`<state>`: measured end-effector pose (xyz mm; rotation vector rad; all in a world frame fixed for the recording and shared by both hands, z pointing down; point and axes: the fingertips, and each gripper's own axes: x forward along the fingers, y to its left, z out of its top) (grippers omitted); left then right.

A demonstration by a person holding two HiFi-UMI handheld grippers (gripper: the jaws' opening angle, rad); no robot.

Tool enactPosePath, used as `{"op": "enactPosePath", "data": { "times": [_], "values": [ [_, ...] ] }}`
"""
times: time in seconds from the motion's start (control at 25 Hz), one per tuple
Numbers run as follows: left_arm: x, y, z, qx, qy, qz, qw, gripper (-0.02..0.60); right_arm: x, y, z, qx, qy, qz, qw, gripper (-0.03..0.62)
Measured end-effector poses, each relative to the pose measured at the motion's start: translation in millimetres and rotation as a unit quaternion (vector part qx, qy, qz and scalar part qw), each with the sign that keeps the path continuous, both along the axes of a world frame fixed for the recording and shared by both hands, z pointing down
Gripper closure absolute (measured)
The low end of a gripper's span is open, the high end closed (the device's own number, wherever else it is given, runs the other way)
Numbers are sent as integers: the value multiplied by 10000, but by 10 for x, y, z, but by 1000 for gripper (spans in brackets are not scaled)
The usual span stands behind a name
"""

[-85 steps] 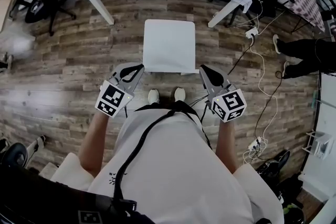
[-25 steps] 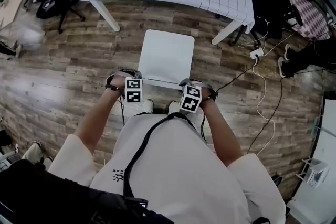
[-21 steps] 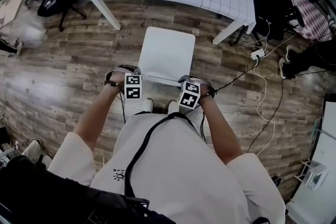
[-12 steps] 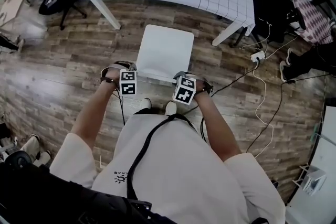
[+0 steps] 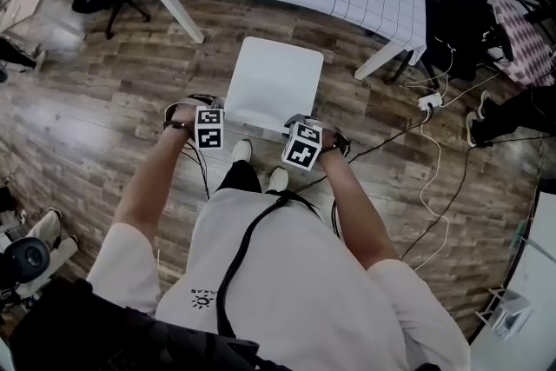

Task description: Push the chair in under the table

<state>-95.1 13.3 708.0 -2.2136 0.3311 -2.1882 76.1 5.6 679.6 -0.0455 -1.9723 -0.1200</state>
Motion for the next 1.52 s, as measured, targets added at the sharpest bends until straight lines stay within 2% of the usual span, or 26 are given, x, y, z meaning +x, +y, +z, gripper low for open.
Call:
{"op": "enactPosePath", "data": {
  "times": [0.56,0.92,1.52],
  "values": [
    [-120,-384,-17,108,64,155,9998,466,-127,-345,2,-59,32,62,10000,511],
    [-119,-640,-32,-29,400,156,9991,474,-123,-625,20,-20,78,126,9999,511],
    [-290,-1109,-74,-163,756,607,9952,489,-318,-1088,9,-58,383,307,9988,510]
  ]
}}
